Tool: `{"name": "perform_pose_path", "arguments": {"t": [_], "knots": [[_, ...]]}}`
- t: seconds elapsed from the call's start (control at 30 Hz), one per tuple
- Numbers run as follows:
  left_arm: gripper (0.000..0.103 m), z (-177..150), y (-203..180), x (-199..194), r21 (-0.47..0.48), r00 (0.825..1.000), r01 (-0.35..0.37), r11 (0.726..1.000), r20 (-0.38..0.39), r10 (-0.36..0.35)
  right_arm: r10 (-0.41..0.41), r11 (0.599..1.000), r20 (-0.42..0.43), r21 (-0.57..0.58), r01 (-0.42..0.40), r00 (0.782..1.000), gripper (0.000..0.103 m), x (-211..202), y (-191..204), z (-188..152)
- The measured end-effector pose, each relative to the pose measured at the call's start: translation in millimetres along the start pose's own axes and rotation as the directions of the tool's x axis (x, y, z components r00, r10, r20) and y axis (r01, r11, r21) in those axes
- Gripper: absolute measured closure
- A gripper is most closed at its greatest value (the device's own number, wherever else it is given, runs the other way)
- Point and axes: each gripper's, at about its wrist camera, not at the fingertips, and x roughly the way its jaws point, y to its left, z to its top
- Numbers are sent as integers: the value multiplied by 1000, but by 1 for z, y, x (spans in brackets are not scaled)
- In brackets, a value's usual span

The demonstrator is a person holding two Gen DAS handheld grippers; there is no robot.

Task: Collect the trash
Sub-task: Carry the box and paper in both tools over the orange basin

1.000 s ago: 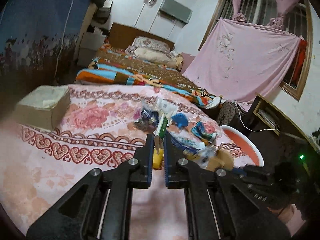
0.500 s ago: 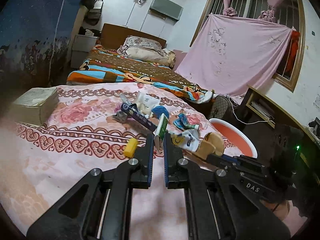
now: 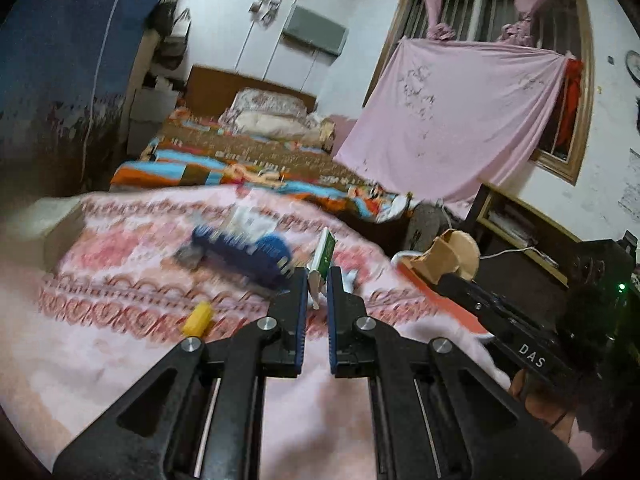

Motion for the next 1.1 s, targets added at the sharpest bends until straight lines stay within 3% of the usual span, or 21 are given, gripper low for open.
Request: {"name": "perform_pose_path", "arguments": {"t": [0.1,0.2,0.3,0.4,0.6,0.73,0.93,1.1], "knots": [[103,7,-21,6,52,999,21,998,37,-23,-40,999,108,-12,42,993,96,-15,-5,7],[103,15,-48,21,115,996,65,991,49,-71,-124,990,232,-44,137,965,96,-32,-15,18],[103,22,-73,35,179,991,111,978,47,-121,-203,976,298,-13,216,933,95,-44,-34,26],[103,28,-99,52,232,984,164,959,26,-175,-275,960,310,38,277,910,95,-49,-56,28],[103,33,-129,88,257,972,237,937,-60,-229,-416,905,238,203,374,878,95,-52,-112,25],[103,34,-140,125,209,961,258,943,-155,-229,-472,861,150,288,419,869,94,-45,-139,17],[103,28,-152,171,111,924,268,957,-310,-223,-498,815,45,365,450,866,94,-40,-165,6],[103,22,-158,193,46,897,256,966,-385,-219,-503,780,-24,418,466,864,94,-37,-178,-1]]}}
